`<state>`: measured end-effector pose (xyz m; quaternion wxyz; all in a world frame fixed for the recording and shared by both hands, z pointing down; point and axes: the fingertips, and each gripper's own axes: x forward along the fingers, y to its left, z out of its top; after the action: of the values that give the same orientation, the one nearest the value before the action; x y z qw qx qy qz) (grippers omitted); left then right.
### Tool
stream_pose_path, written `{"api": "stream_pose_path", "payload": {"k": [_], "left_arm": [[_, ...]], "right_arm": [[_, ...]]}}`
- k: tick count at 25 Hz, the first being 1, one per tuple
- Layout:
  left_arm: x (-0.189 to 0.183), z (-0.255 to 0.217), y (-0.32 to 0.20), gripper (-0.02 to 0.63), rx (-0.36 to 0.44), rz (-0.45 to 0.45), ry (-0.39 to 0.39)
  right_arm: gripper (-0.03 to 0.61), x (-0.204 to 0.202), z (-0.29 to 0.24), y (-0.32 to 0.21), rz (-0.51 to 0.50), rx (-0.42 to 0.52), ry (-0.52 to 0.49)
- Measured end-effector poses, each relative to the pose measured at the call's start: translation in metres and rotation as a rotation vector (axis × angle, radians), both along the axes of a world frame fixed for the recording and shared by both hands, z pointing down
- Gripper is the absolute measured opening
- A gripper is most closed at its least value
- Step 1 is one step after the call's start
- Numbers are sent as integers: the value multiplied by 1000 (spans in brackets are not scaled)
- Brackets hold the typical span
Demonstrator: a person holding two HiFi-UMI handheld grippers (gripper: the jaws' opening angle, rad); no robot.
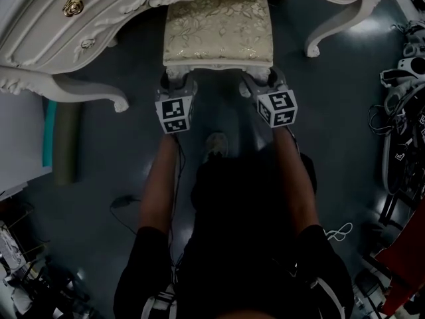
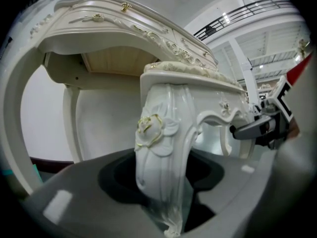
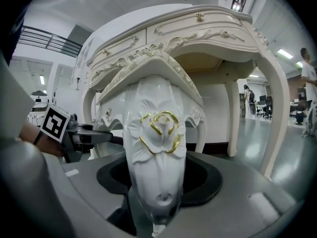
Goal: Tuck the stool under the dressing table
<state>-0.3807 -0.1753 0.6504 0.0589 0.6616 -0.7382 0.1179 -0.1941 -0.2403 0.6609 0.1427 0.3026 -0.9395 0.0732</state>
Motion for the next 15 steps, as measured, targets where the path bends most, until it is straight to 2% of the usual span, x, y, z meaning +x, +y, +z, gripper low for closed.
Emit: {"api": "stream_pose_path", "payload": {"k": [5,15], "left_arm": [[-4,4,-12,247,13,-2,-4],[-14,19,-32,247,-12,-8,-11]], "right_arm": [[247,-4,4,-12,-5,2,10],[249,-15,21,-32,-24,11,34]]}}
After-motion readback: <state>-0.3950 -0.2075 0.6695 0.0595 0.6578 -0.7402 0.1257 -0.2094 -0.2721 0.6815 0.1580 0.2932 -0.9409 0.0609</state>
